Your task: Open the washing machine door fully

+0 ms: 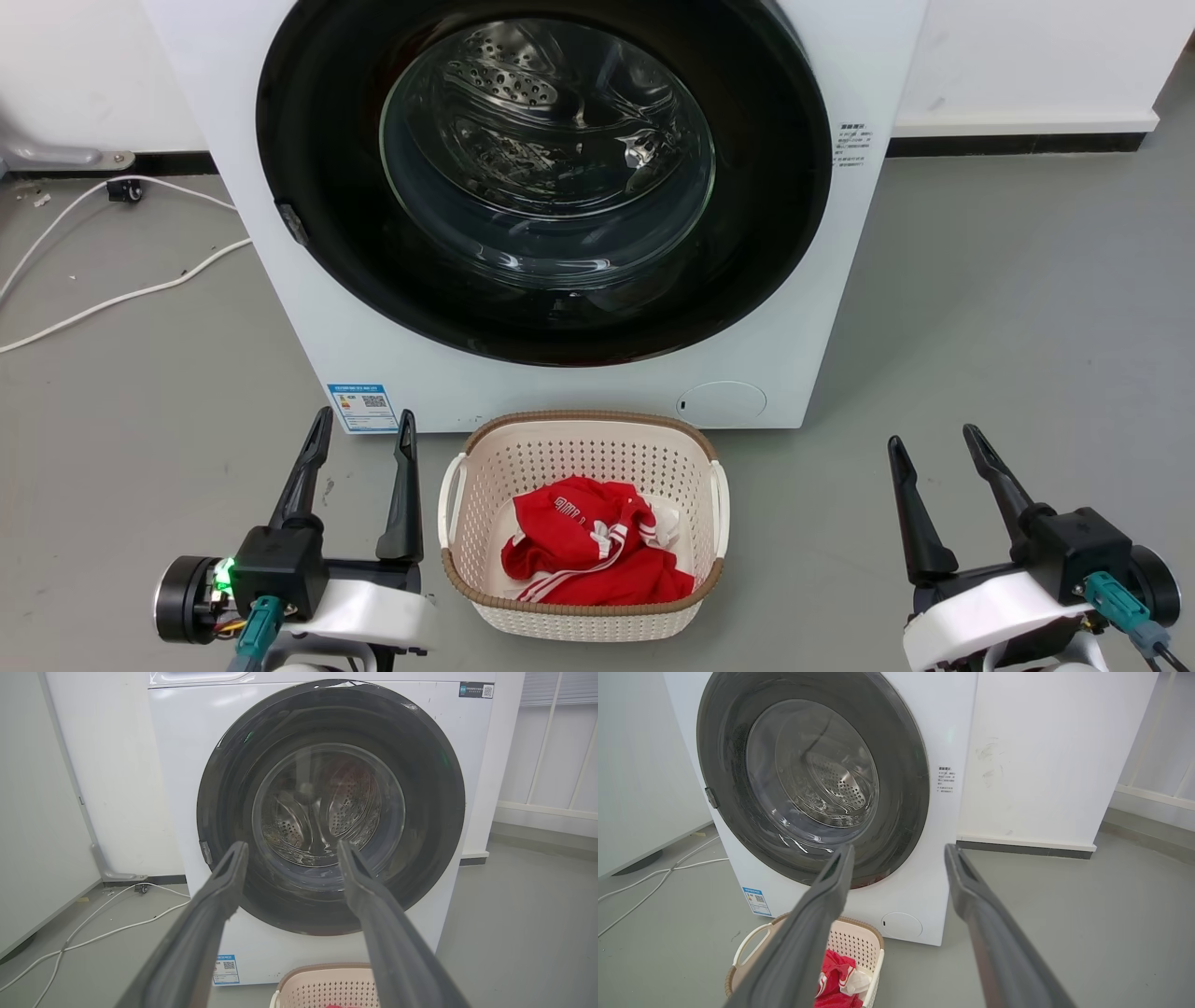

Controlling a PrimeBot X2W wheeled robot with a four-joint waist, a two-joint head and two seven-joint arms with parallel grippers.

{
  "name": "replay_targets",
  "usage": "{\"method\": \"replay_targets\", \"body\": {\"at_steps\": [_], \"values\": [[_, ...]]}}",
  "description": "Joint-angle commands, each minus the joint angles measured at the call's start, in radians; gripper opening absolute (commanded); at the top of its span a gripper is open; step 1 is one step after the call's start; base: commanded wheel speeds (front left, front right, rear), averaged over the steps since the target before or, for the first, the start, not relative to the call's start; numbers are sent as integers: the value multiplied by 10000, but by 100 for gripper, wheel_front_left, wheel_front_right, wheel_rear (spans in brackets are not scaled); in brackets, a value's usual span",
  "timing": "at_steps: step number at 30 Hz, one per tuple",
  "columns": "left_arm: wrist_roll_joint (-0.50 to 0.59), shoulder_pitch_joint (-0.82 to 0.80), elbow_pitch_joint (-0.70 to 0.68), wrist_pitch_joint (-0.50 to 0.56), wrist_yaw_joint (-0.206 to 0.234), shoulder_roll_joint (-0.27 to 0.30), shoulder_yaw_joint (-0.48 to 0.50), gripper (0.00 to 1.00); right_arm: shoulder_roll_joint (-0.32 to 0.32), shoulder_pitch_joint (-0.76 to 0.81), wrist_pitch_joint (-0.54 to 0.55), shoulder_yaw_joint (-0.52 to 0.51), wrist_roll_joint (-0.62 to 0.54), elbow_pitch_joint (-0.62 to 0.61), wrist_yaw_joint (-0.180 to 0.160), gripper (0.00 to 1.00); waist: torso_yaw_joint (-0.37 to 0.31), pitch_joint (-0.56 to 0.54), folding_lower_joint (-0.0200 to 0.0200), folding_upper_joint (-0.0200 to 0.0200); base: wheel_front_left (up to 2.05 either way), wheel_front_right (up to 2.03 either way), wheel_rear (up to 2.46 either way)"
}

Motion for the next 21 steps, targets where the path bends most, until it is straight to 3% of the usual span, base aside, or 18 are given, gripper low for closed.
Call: {"method": "replay_targets", "body": {"at_steps": [1,7,8,10,16,21], "values": [[10,140,0,-26,-35,-11,13,100,27,39,-58,-5,88,40,-3,100,-1,4,0,0,0,0,0],[-17,156,8,-26,-71,-24,31,100,27,42,-38,-15,224,134,-3,100,8,3,0,0,0,0,0],[-19,156,3,-26,-72,-25,36,100,27,35,-23,-3,249,143,-3,50,8,4,0,0,0,0,0],[-22,152,-6,-26,-76,-30,41,100,27,17,-16,19,326,173,-3,0,8,1,0,0,0,0,0],[-17,140,-12,-25,-112,-37,56,100,27,5,-80,61,1032,259,-3,0,-2,8,0,0,0,0,0],[-24,105,11,-26,-140,-41,75,100,28,-89,-210,568,5221,557,-3,0,-1,5,0,0,0,0,0]]}}
